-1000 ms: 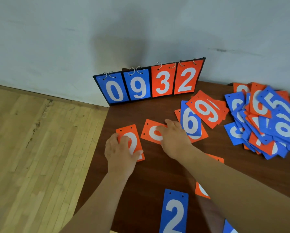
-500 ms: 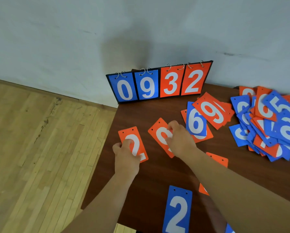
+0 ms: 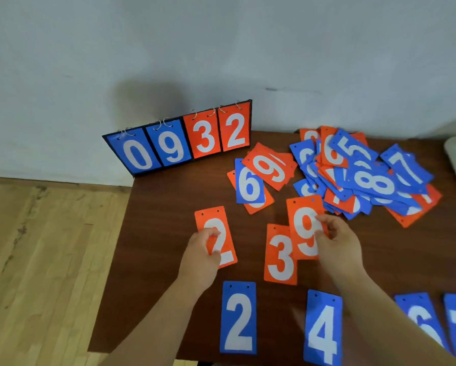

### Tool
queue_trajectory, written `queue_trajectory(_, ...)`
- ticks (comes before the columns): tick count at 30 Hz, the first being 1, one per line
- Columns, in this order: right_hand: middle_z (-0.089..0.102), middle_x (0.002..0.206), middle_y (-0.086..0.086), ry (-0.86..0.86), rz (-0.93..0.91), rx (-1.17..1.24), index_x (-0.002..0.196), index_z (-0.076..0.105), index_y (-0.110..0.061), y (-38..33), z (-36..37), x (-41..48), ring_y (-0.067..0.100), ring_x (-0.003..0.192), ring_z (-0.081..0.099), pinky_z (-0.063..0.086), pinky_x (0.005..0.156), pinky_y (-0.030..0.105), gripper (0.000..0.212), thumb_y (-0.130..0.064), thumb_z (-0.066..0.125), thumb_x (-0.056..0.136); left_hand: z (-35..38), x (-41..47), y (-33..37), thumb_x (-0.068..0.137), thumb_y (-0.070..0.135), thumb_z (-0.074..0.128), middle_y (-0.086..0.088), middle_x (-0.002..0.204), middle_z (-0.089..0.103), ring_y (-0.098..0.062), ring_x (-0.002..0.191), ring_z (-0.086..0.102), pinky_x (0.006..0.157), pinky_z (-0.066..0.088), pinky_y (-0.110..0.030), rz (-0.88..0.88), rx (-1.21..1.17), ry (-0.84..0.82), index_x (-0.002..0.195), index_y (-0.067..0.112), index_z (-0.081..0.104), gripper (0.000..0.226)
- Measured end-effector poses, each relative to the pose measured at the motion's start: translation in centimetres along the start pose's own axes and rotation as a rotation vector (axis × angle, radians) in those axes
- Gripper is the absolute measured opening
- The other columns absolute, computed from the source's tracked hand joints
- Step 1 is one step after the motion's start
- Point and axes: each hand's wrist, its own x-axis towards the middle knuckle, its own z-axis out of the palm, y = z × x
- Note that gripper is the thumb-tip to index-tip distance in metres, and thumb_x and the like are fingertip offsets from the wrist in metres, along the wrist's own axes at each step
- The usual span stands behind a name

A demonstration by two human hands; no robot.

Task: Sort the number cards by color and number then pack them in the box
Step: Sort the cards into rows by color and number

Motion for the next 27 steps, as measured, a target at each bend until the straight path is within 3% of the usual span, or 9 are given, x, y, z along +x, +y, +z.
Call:
queue_trajectory(5,0.062,0.106,-0.013,-0.019,0.071,0.022,0.117,0.061,-0.036,2.9,-1.8,-1.8,0.004,0.088,0.06,0.048,0.067,0.026,0.032,-0.012,0.058,0.098,1.8,-1.4,1.7,0.098,0.013,0.064,0.008,0.152,0.044,-0.016,0.137,0.048,0.082,0.051,-0.018,0.04,0.05,-0.088,0.133,0.042,0.052,0.047)
queue_trajectory(11,0.061,0.109,-0.014,-0.1,0.134,0.049,0.114,0.057,-0.043,4.9,-2.1,-3.6,0.004,0.087,0.062,0.053,0.06,0.021,0.028,-0.017,0.058,0.101,2.7,-3.4,0.5,0.099,0.021,0.065,0.007,0.143,0.05,-0.009,0.115,0.056,0.07,0.059,-0.019,0.034,0.05,-0.093,0.127,0.043,0.053,0.038)
queue_trajectory(15,0.061,0.112,-0.012,-0.124,0.127,0.037,0.116,0.058,-0.041,5.6,-2.5,-4.7,0.004,0.087,0.062,0.051,0.057,0.015,0.027,-0.018,0.059,0.102,3.7,-2.4,1.0,0.1,0.019,0.063,0.006,0.146,0.051,-0.012,0.121,0.057,0.062,0.049,-0.01,0.076,0.088,-0.053,0.129,0.041,0.052,0.038)
queue_trajectory(17,0.061,0.113,-0.012,-0.132,0.123,0.031,0.116,0.057,-0.041,5.9,-2.7,-5.0,0.002,0.085,0.061,0.05,0.056,0.014,0.027,-0.019,0.059,0.101,4.5,-1.5,1.4,0.101,0.019,0.062,0.005,0.146,0.051,-0.015,0.127,0.056,0.067,0.049,-0.011,0.093,0.129,-0.036,0.135,0.039,0.051,0.041)
queue_trajectory(19,0.059,0.114,-0.013,-0.14,0.122,0.034,0.116,0.056,-0.042,6.1,-2.9,-5.3,0.002,0.085,0.06,0.051,0.057,0.014,0.027,-0.02,0.06,0.101,5.2,-0.9,1.4,0.1,0.023,0.063,0.003,0.146,0.051,-0.017,0.13,0.053,0.085,0.056,-0.022,0.115,0.276,0.001,0.141,0.036,0.048,0.046)
queue_trajectory(21,0.061,0.115,-0.013,-0.147,0.117,0.046,0.117,0.057,-0.041,6.3,-3.1,-5.6,0.005,0.089,0.063,0.055,0.06,0.018,0.027,-0.02,0.061,0.101,5.7,-1.0,1.1,0.097,0.031,0.065,-0.001,0.148,0.044,-0.021,0.135,0.045,0.103,0.05,-0.035,0.157,0.525,0.08,0.143,0.035,0.046,0.05)
queue_trajectory(23,0.064,0.117,-0.01,-0.146,0.107,0.071,0.121,0.061,-0.037,6.7,-3.6,-5.7,0.008,0.095,0.066,0.059,0.066,0.023,0.027,-0.021,0.063,0.1,6.1,-1.6,1.3,0.094,0.036,0.069,-0.004,0.153,0.034,-0.026,0.141,0.037,0.11,0.043,-0.042,0.172,0.624,0.168,0.142,0.036,0.046,0.053)
queue_trajectory(27,0.062,0.122,-0.011,-0.171,0.082,0.096,0.127,0.061,-0.036,7.7,-5.6,-6.5,0.013,0.108,0.065,0.062,0.075,0.028,0.031,-0.022,0.064,0.1,8.1,-5.0,3.2,0.093,0.036,0.071,0.001,0.15,0.043,-0.021,0.136,0.043,0.106,0.049,-0.041,0.234,0.362,0.139,0.14,0.037,0.05,0.051)
